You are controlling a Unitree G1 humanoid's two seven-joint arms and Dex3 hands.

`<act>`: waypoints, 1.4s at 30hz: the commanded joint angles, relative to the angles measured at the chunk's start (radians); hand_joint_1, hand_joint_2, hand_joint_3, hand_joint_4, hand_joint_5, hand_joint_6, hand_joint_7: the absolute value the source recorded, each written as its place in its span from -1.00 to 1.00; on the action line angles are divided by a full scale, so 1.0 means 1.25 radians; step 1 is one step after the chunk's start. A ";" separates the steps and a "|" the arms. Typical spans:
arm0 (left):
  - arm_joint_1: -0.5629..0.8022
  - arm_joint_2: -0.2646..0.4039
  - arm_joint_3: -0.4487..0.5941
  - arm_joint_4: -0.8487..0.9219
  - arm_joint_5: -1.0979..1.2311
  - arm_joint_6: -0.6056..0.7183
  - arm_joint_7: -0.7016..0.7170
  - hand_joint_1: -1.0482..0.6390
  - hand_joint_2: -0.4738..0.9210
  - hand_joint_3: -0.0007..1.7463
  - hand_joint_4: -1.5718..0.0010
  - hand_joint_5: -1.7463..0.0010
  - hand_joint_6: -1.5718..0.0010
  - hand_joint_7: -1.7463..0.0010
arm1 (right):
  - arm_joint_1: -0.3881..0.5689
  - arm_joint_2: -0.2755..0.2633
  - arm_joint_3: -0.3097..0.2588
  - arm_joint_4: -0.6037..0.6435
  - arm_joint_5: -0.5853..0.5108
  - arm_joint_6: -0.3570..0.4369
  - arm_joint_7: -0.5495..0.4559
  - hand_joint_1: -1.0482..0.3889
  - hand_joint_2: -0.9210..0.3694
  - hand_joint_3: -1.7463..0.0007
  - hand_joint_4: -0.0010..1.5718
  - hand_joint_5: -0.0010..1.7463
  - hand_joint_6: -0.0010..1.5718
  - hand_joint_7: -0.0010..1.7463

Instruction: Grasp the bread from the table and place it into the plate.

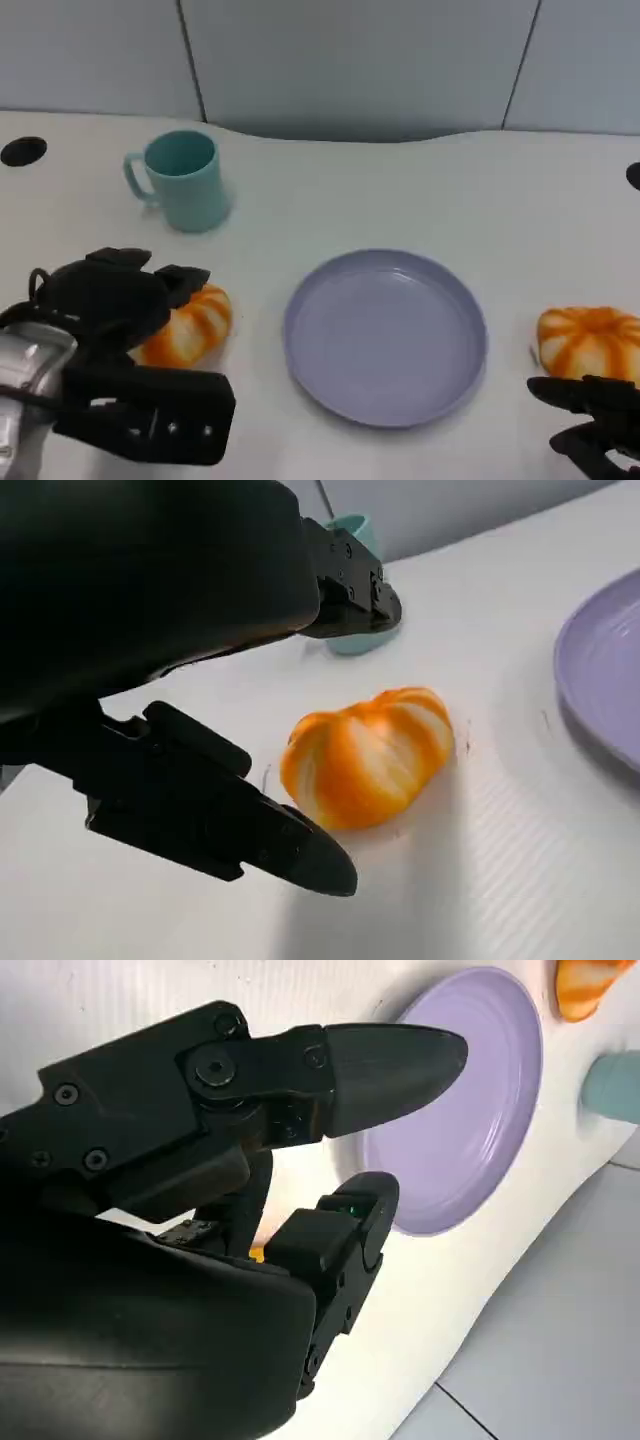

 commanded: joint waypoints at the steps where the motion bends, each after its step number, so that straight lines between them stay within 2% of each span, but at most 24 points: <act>1: -0.060 -0.020 -0.033 0.086 0.013 0.036 0.009 -0.41 0.72 -0.99 1.00 1.00 0.86 0.99 | 0.001 -0.004 -0.006 -0.009 0.010 0.000 0.001 -0.04 -1.00 0.56 -0.37 -0.03 -0.06 -1.00; 13: -0.199 -0.089 -0.129 0.386 0.011 0.060 0.115 -0.38 0.74 -0.99 0.97 0.98 0.83 0.99 | 0.005 -0.005 -0.005 -0.017 0.003 0.004 -0.002 -0.06 -1.00 0.55 -0.38 0.00 -0.06 -1.00; 21: -0.247 -0.107 -0.161 0.503 -0.024 0.043 0.135 -0.40 0.78 -0.98 0.98 0.99 0.84 1.00 | 0.009 -0.008 -0.006 -0.017 0.000 -0.006 -0.003 -0.04 -1.00 0.54 -0.38 0.02 -0.07 -1.00; 30: -0.294 -0.122 -0.185 0.610 -0.066 0.024 0.156 -0.34 0.78 -1.00 1.00 1.00 0.87 0.99 | 0.012 -0.006 -0.006 -0.036 0.001 0.016 -0.001 -0.03 -1.00 0.52 -0.43 0.06 -0.08 -1.00; 36: -0.326 -0.123 -0.188 0.680 -0.107 -0.039 0.180 -0.27 0.83 -0.99 0.84 0.93 0.71 0.93 | 0.018 -0.001 -0.007 -0.044 0.003 0.011 -0.007 -0.03 -1.00 0.52 -0.46 0.06 -0.07 -1.00; 40: -0.358 -0.143 -0.190 0.745 -0.123 -0.044 0.191 -0.23 0.80 -1.00 0.68 0.84 0.47 0.85 | 0.019 0.003 -0.005 -0.045 0.001 0.005 -0.013 -0.03 -1.00 0.51 -0.46 0.07 -0.07 -1.00; 41: -0.365 -0.146 -0.192 0.762 -0.126 -0.050 0.198 -0.21 0.79 -1.00 0.70 0.57 0.42 0.73 | 0.019 0.004 -0.004 -0.045 0.000 0.002 -0.014 -0.02 -1.00 0.51 -0.46 0.08 -0.07 -0.99; 42: -0.371 -0.148 -0.194 0.775 -0.128 -0.055 0.205 -0.21 0.78 -1.00 0.80 0.28 0.44 0.60 | 0.019 0.003 -0.004 -0.046 0.000 0.001 -0.014 -0.02 -1.00 0.51 -0.46 0.08 -0.07 -0.99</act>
